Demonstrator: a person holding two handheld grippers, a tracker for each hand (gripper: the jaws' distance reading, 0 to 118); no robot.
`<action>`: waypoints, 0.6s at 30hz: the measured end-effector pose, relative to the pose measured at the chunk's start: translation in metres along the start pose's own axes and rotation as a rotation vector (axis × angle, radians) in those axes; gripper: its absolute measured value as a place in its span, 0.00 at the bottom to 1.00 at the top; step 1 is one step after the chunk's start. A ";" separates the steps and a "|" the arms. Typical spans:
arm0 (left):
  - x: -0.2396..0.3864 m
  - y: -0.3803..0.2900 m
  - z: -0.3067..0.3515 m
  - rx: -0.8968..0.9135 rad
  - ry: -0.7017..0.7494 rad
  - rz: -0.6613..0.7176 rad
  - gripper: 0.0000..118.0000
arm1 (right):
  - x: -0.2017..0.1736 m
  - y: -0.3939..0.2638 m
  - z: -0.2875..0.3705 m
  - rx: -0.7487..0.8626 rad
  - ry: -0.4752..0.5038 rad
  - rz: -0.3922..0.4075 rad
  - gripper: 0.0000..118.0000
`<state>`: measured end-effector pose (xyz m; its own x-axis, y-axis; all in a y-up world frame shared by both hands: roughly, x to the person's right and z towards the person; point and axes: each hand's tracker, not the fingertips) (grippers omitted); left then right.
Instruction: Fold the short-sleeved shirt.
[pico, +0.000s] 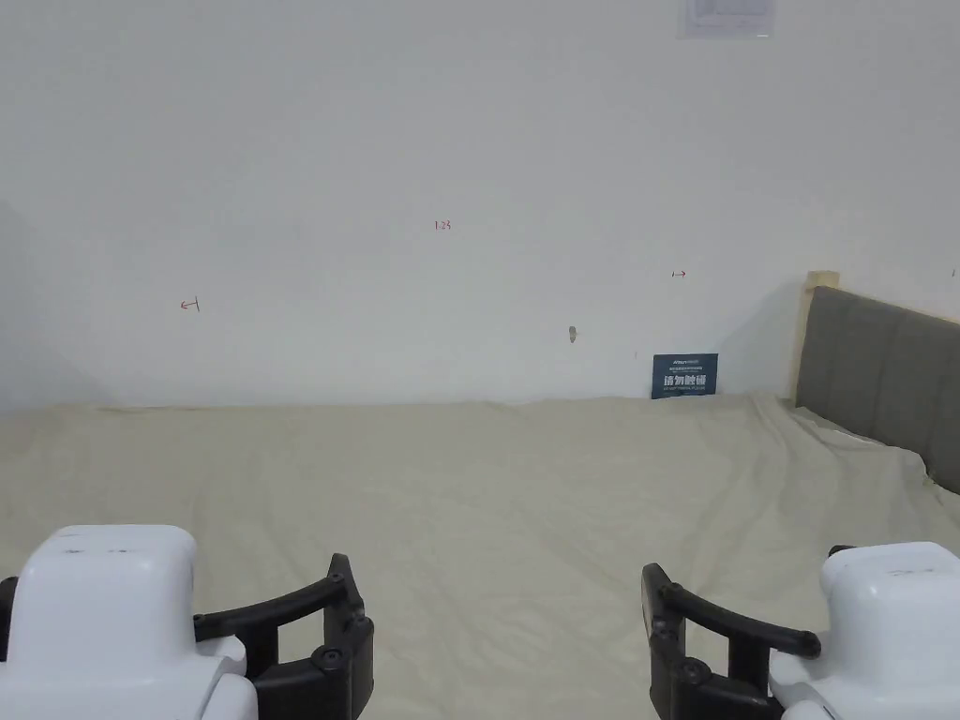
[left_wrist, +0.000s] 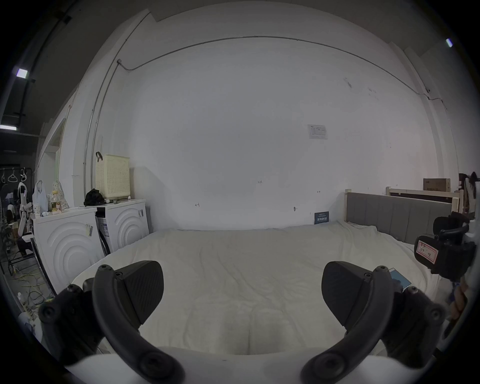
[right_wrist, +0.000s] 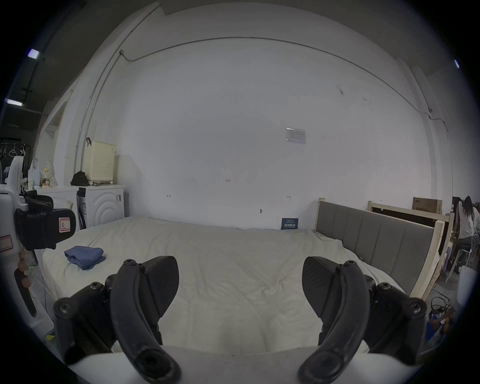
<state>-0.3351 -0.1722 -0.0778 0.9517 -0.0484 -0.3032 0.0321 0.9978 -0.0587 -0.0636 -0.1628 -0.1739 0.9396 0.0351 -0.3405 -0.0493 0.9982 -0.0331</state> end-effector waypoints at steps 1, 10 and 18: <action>0.000 0.000 0.000 -0.001 -0.005 0.005 1.00 | 0.001 0.000 0.000 -0.002 0.006 -0.010 0.84; 0.008 -0.002 0.003 -0.040 0.059 -0.022 1.00 | 0.001 0.000 -0.001 -0.010 0.003 -0.009 0.85; 0.008 -0.001 0.001 -0.055 -0.018 0.012 1.00 | 0.004 0.000 -0.005 -0.019 -0.003 -0.013 0.85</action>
<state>-0.3268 -0.1737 -0.0796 0.9572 -0.0353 -0.2874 0.0045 0.9942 -0.1073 -0.0616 -0.1632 -0.1801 0.9411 0.0220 -0.3373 -0.0432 0.9975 -0.0554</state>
